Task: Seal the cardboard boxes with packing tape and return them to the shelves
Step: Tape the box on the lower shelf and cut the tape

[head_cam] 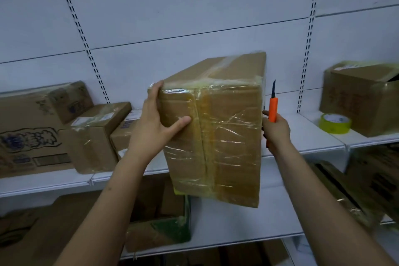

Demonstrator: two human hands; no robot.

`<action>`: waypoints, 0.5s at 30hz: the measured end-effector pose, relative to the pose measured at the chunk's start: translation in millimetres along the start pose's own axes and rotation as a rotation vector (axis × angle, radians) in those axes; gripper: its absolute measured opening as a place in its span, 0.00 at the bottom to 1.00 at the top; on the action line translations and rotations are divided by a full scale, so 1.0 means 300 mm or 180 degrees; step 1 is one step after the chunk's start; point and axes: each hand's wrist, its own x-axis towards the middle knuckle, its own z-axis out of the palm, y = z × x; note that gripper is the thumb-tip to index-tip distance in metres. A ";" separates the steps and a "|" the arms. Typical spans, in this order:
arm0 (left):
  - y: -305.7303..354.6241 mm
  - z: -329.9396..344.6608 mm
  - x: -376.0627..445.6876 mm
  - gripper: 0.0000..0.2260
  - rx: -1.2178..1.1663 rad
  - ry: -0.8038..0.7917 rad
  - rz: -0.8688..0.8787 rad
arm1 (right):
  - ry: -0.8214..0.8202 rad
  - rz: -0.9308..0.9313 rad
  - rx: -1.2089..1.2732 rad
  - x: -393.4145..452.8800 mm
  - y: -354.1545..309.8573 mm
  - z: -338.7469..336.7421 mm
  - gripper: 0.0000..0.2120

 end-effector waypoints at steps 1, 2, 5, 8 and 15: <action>0.001 -0.002 0.007 0.41 -0.0032 0.0033 -0.0070 | 0.0059 -0.0034 -0.0013 -0.014 -0.012 0.003 0.12; -0.003 -0.004 0.013 0.40 -0.0077 0.0067 -0.0084 | 0.0019 0.0036 0.0006 -0.011 -0.002 -0.004 0.13; -0.035 -0.023 0.027 0.40 -0.0196 0.0166 -0.0146 | 0.0027 0.0563 -0.0385 -0.035 0.086 -0.056 0.17; -0.100 -0.047 0.023 0.40 -0.0568 0.0205 -0.0331 | -0.0084 0.1227 -0.0277 -0.086 0.195 -0.080 0.11; -0.207 -0.070 0.019 0.32 -0.1082 0.0337 -0.0557 | 0.0374 0.0901 0.0318 -0.167 0.118 -0.050 0.13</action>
